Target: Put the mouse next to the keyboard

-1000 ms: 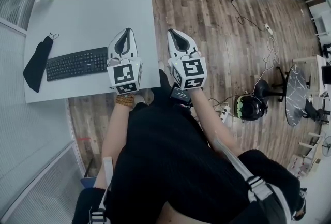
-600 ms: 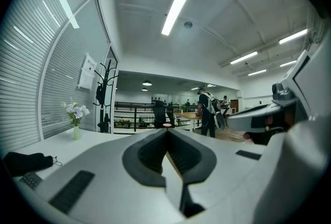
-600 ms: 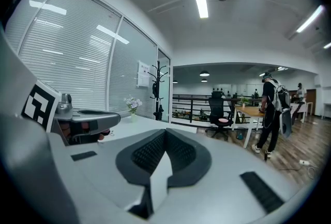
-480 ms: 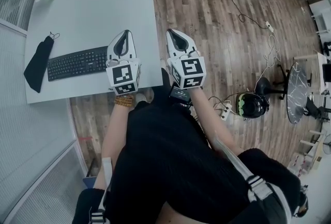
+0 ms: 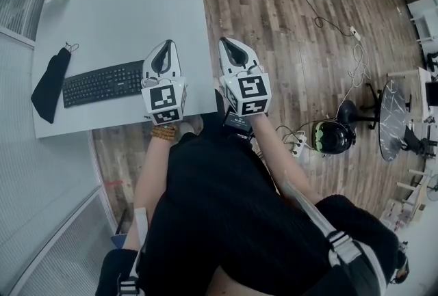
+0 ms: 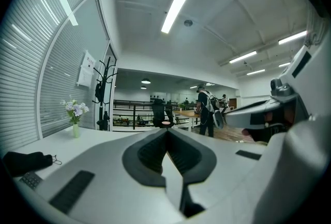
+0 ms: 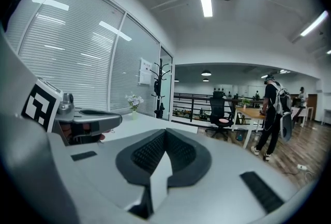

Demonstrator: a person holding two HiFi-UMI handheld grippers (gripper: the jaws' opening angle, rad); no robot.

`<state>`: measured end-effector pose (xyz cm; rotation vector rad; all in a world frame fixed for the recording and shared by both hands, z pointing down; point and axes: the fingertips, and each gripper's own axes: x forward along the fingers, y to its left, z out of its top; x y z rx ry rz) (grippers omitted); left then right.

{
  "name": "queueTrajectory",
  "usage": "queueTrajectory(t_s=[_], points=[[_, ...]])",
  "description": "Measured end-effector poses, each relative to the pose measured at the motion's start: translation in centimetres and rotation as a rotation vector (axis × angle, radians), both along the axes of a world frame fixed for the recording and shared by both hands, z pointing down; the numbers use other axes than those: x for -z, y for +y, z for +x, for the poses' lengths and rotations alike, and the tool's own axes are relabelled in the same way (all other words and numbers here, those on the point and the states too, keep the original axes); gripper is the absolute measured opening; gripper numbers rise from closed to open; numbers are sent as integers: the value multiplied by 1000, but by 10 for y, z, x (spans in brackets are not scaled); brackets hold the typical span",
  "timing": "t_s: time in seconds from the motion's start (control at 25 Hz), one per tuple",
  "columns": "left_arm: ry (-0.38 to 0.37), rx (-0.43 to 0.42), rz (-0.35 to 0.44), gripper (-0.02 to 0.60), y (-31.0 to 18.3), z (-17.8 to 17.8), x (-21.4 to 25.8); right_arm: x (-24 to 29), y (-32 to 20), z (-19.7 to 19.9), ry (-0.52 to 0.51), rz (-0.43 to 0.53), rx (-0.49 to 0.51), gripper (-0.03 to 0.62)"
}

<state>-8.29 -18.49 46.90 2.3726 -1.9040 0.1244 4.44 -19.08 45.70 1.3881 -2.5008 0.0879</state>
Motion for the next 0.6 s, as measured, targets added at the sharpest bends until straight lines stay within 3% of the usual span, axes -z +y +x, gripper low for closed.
queueTrajectory(t_s=[0.6], points=[[1, 27, -30, 11, 1, -22, -14, -7, -2, -19, 11, -14, 24, -3]])
